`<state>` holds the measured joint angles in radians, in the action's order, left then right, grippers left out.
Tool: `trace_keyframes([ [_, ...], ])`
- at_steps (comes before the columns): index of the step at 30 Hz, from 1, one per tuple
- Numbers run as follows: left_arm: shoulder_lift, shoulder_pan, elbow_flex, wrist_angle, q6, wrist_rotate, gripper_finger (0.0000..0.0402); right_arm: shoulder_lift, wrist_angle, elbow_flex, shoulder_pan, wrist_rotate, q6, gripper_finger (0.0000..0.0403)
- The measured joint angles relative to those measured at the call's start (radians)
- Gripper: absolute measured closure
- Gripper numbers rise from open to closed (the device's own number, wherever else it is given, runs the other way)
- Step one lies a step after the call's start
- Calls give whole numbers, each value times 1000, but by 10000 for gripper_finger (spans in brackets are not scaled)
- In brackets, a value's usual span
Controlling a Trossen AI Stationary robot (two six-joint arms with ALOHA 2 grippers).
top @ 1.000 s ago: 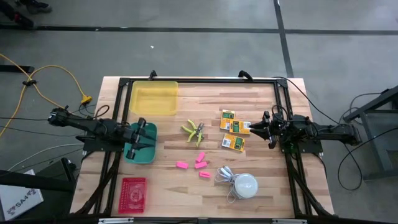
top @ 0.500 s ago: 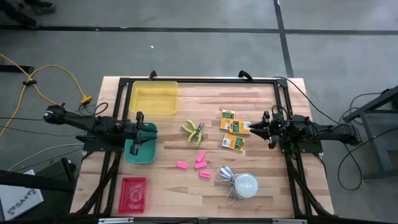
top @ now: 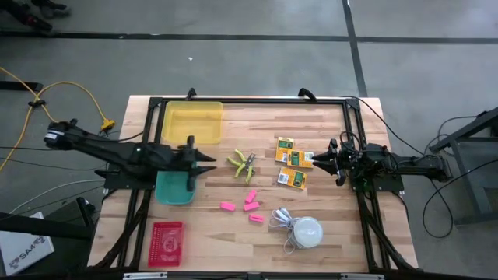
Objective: Pick & Place School Supplies
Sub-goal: Put the middle yellow crayon box into the yellow bin
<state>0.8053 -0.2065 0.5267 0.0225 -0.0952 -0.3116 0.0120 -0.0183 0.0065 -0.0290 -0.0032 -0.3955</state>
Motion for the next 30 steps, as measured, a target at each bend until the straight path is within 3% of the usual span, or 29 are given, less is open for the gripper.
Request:
trace_keyframes([
  [15,428,108,316,-104,-11,222,293,0,0,0,0,0,0,308],
  [22,545,128,444,-230,60,266,293,0,0,0,0,0,0,308],
  [30,633,125,466,-231,98,285,293,0,0,0,0,0,0,308],
])
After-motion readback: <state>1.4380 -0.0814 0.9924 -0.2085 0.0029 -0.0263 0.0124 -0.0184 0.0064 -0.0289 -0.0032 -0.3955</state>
